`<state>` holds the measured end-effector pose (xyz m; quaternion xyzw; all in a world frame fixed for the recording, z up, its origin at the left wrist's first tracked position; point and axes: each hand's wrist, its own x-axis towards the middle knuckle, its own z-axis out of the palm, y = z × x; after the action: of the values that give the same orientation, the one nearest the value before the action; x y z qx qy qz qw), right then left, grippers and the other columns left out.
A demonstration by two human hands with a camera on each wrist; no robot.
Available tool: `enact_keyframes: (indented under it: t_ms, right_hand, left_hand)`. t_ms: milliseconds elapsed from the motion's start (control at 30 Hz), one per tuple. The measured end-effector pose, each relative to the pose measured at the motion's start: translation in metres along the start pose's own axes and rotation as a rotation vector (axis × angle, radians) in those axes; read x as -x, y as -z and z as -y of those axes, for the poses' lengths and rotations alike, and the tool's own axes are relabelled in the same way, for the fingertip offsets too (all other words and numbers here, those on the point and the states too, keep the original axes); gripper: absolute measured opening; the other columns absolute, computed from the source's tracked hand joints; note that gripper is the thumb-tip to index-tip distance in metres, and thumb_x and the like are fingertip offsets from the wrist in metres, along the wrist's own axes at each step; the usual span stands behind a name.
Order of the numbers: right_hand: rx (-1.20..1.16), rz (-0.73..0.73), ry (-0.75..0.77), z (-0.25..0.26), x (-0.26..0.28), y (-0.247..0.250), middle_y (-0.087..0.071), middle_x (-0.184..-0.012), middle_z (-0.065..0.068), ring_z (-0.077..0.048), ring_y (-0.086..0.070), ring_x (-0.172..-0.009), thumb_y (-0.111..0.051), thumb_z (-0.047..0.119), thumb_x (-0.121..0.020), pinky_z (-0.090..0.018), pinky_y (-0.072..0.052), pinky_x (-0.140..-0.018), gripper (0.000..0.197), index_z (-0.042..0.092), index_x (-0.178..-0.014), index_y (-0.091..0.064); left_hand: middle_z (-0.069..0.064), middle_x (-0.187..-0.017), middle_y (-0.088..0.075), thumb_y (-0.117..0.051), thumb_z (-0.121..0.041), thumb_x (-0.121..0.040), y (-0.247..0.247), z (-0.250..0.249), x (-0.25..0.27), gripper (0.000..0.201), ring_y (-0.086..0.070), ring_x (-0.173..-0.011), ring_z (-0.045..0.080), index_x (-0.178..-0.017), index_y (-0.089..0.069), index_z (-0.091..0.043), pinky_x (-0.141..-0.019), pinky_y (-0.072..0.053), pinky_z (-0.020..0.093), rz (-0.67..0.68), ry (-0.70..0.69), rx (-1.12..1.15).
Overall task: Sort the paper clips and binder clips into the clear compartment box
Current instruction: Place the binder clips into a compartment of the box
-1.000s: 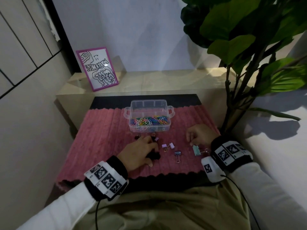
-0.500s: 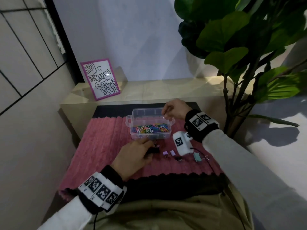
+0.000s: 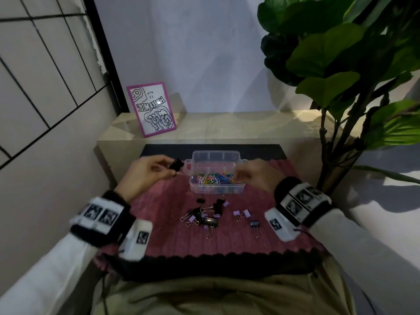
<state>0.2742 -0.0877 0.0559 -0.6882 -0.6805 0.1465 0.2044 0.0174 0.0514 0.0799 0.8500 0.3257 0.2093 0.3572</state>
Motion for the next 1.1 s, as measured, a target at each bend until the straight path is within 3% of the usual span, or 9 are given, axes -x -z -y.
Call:
enact_keyframes:
  t_ms: [100,167,267,467,567,733,900,1000,1100]
  right_hand:
    - [0.090,0.168,-0.044,0.000,0.029,-0.009,-0.070,-0.096,-0.012,-0.012,-0.058,-0.079,-0.057,-0.002,-0.083,-0.010,-0.039,-0.064,0.018,0.002,-0.097,-0.066]
    - [0.147,0.233,-0.067,0.004,0.034,-0.019,-0.067,-0.104,-0.010,-0.013,-0.058,-0.085,-0.058,0.003,-0.083,-0.021,-0.047,-0.076,0.023,0.007,-0.105,-0.063]
    - [0.172,0.254,-0.039,0.018,0.027,-0.033,-0.060,-0.113,-0.010,-0.023,-0.057,-0.102,-0.057,0.008,-0.085,-0.034,-0.048,-0.087,0.031,0.010,-0.116,-0.055]
    - [0.228,0.244,-0.010,0.030,0.011,-0.043,-0.055,-0.112,-0.014,-0.029,-0.052,-0.104,-0.052,0.012,-0.088,-0.038,-0.044,-0.079,0.031,0.009,-0.119,-0.050]
    - [0.239,0.205,0.014,0.026,0.015,-0.041,-0.056,-0.115,-0.012,-0.028,-0.053,-0.106,-0.050,0.010,-0.089,-0.038,-0.045,-0.081,0.033,0.012,-0.122,-0.050]
    - [0.290,0.253,0.126,0.034,0.011,-0.055,-0.055,-0.123,-0.015,-0.030,-0.051,-0.113,-0.049,0.002,-0.087,-0.040,-0.045,-0.086,0.034,0.006,-0.121,-0.053]
    - [0.389,0.272,0.162,0.031,-0.004,-0.069,-0.056,-0.121,-0.012,-0.029,-0.042,-0.116,-0.051,0.001,-0.085,-0.044,-0.046,-0.084,0.032,0.005,-0.116,-0.055]
    - [0.294,0.272,0.138,0.030,-0.009,-0.064,-0.063,-0.105,-0.014,-0.026,-0.050,-0.105,-0.054,0.001,-0.084,-0.035,-0.043,-0.079,0.013,0.001,-0.095,-0.061]
    - [0.066,0.192,0.001,0.023,-0.005,-0.049,-0.069,-0.091,-0.009,-0.021,-0.062,-0.087,-0.063,0.009,-0.082,-0.030,-0.046,-0.076,0.008,0.006,-0.089,-0.062]
  left_hand:
    - [-0.001,-0.089,-0.067,-0.069,-0.006,-0.076,-0.002,-0.009,-0.039,0.023,-0.061,-0.075,0.003,-0.096,-0.067,-0.017,-0.067,-0.045,0.003,0.005,-0.038,-0.034]
    - [0.003,-0.092,-0.065,-0.068,-0.004,-0.076,-0.013,-0.018,-0.065,0.024,-0.060,-0.078,0.011,-0.100,-0.066,-0.008,-0.065,-0.047,0.007,0.018,-0.066,-0.093]
    - [0.008,-0.097,-0.064,-0.070,-0.006,-0.075,-0.034,-0.026,-0.097,0.025,-0.058,-0.089,0.022,-0.099,-0.067,-0.009,-0.079,-0.045,0.027,0.013,-0.143,-0.317]
    - [0.016,-0.102,-0.062,-0.064,-0.002,-0.077,-0.064,-0.017,-0.122,0.023,-0.060,-0.095,0.032,-0.100,-0.067,-0.009,-0.078,-0.041,0.027,0.123,-0.147,-0.498]
    - [0.013,-0.113,-0.065,-0.057,0.001,-0.080,-0.070,-0.009,-0.116,0.033,-0.061,-0.105,0.027,-0.113,-0.060,-0.005,-0.089,-0.045,0.030,0.251,-0.115,-0.530]
    - [0.014,-0.114,-0.063,-0.056,0.002,-0.083,-0.066,-0.013,-0.089,0.036,-0.060,-0.101,0.019,-0.119,-0.057,-0.004,-0.078,-0.040,0.015,0.180,-0.198,-0.407]
    - [0.007,-0.107,-0.066,-0.060,-0.005,-0.084,-0.041,-0.014,-0.048,0.029,-0.062,-0.095,0.017,-0.112,-0.063,-0.009,-0.079,-0.045,0.018,0.163,-0.238,-0.374]
    - [-0.002,-0.098,-0.067,-0.058,-0.002,-0.084,-0.028,-0.006,-0.027,0.024,-0.058,-0.078,-0.003,-0.104,-0.065,-0.013,-0.067,-0.041,0.002,0.190,-0.174,-0.363]
    - [-0.029,-0.074,-0.063,-0.059,-0.003,-0.084,-0.023,0.006,-0.006,0.023,-0.055,-0.073,-0.021,-0.099,-0.066,-0.019,-0.067,-0.039,-0.003,0.273,-0.122,-0.322]
